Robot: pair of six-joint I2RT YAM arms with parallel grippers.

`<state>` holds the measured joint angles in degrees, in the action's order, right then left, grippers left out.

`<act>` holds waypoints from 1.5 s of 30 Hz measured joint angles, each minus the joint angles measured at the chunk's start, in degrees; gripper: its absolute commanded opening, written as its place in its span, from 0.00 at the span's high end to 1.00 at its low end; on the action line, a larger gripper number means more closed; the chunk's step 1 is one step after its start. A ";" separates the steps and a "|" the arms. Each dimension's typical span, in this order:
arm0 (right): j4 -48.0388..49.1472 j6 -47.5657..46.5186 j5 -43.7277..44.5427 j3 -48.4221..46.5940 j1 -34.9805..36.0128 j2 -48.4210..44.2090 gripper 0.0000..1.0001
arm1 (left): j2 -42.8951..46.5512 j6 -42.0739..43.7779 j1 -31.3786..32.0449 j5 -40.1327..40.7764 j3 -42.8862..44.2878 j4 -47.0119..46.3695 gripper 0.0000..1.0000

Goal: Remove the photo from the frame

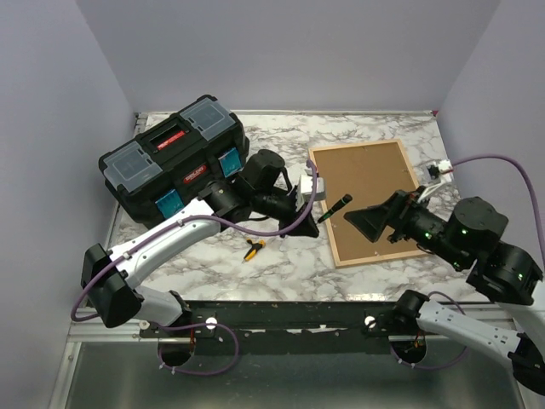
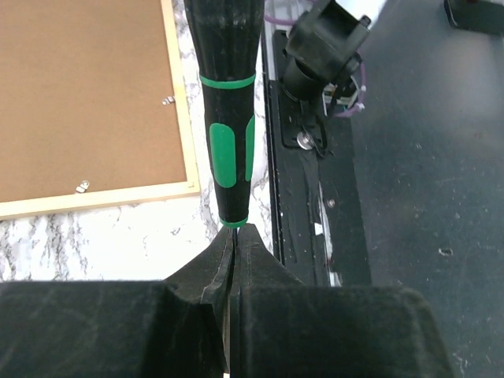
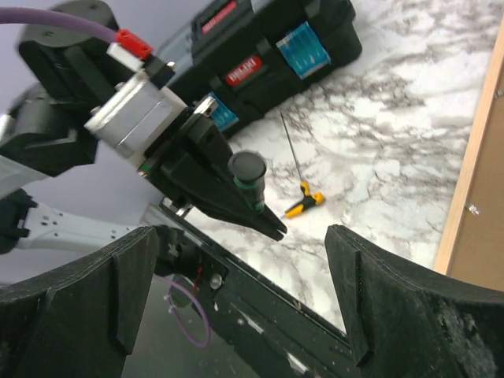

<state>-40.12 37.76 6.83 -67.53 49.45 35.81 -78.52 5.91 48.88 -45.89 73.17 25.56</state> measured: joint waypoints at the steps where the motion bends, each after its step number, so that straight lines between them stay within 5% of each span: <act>1: -1.18 -0.13 -0.50 -0.72 0.00 1.40 0.08 | -0.13 0.83 0.37 -0.11 0.00 0.74 1.00; 5: -4.13 -0.42 -1.57 -1.73 0.00 6.97 0.14 | -0.33 3.67 1.70 -0.22 -0.33 2.45 1.00; 11: -6.08 -2.03 -6.08 -1.86 0.00 12.26 0.36 | -0.33 6.58 3.06 -0.07 -0.59 4.46 1.00; 18: -6.23 -3.13 -11.82 -1.90 0.00 13.33 0.37 | -0.33 8.46 4.04 -0.02 -0.92 5.09 1.00; 24: -6.21 -4.28 -14.27 -2.40 0.00 14.45 0.48 | -0.31 9.68 5.20 0.07 -1.16 6.10 1.00; 28: -6.27 -5.03 -15.41 -2.40 0.00 15.06 0.67 | -0.09 10.25 5.53 0.07 -1.46 6.54 1.00; 35: -6.29 -6.05 -16.98 -2.36 0.00 15.08 0.59 | 0.42 10.80 5.62 0.11 -1.57 6.86 1.00; 43: -6.29 -7.32 -18.16 -1.29 -0.04 14.56 0.71 | 0.44 11.04 5.75 0.13 -1.66 7.28 1.00; 45: -6.29 -7.61 -18.34 -0.96 -0.02 14.60 0.84 | 0.44 11.06 5.81 0.15 -1.75 7.43 1.00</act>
<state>-46.41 30.15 -11.51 -68.49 49.43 50.41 -78.08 16.97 54.70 -45.74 71.42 32.99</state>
